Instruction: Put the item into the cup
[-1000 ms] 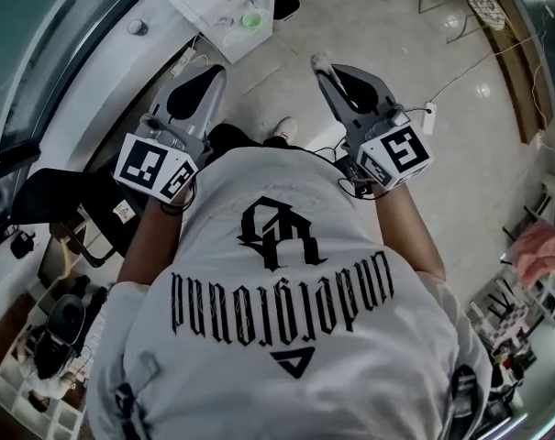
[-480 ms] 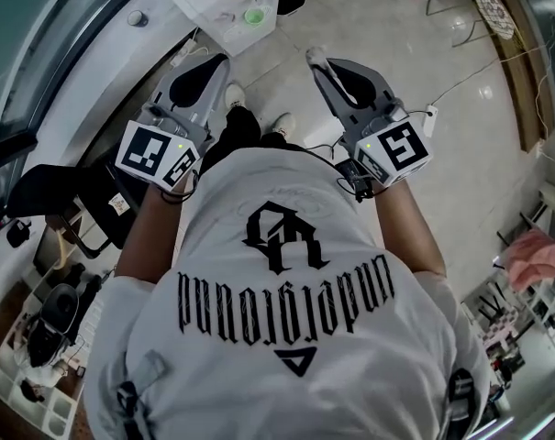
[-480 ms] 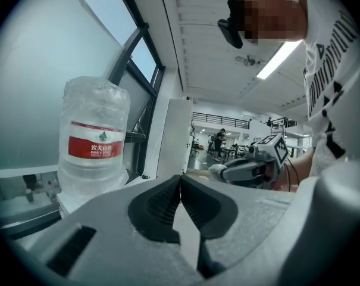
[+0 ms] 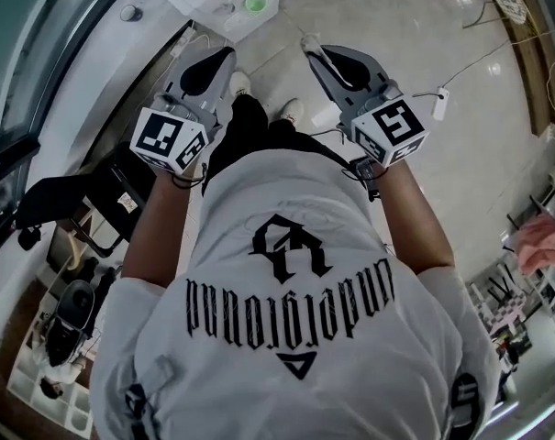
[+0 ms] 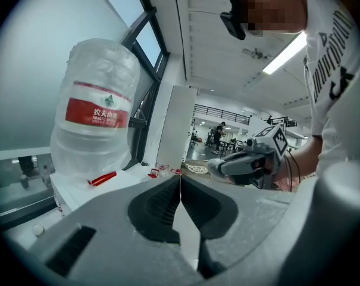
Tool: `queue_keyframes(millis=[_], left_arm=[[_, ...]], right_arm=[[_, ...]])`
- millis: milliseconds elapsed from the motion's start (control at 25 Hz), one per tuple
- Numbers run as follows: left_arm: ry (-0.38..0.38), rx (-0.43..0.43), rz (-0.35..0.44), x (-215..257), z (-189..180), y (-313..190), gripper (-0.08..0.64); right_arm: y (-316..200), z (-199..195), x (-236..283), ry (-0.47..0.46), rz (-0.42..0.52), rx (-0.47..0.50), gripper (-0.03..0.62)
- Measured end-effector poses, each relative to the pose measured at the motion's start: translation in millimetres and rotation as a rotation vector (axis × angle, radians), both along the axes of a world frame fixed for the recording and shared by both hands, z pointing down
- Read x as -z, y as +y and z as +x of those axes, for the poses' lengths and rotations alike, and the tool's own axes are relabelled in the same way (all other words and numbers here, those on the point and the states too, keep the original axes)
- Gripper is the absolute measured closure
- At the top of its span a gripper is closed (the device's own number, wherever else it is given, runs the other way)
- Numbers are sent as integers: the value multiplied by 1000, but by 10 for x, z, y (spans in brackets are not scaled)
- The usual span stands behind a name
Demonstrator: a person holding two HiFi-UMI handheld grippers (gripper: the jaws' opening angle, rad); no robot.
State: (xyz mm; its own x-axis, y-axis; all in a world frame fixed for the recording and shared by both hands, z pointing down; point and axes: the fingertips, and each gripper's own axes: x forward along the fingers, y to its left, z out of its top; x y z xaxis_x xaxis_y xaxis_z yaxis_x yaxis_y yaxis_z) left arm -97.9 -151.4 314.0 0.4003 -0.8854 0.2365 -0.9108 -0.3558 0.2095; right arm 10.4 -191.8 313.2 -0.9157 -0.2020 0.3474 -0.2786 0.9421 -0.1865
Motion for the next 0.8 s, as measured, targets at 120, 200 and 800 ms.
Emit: queue_keyframes(millis=[120,200,800], left_arm=[[-13,-14,-22,-197,-34,-118,543],[-18,-20,-46,-347,-91,-149,543],[10,-54,-156,-1399,-255,-553,543]], right_arm=[[-110,-62,-195,11,-19,-4,551],[-111,-122,-321,18,-35,-4,551],[-463,-594,-1337,71,-105,0,551]])
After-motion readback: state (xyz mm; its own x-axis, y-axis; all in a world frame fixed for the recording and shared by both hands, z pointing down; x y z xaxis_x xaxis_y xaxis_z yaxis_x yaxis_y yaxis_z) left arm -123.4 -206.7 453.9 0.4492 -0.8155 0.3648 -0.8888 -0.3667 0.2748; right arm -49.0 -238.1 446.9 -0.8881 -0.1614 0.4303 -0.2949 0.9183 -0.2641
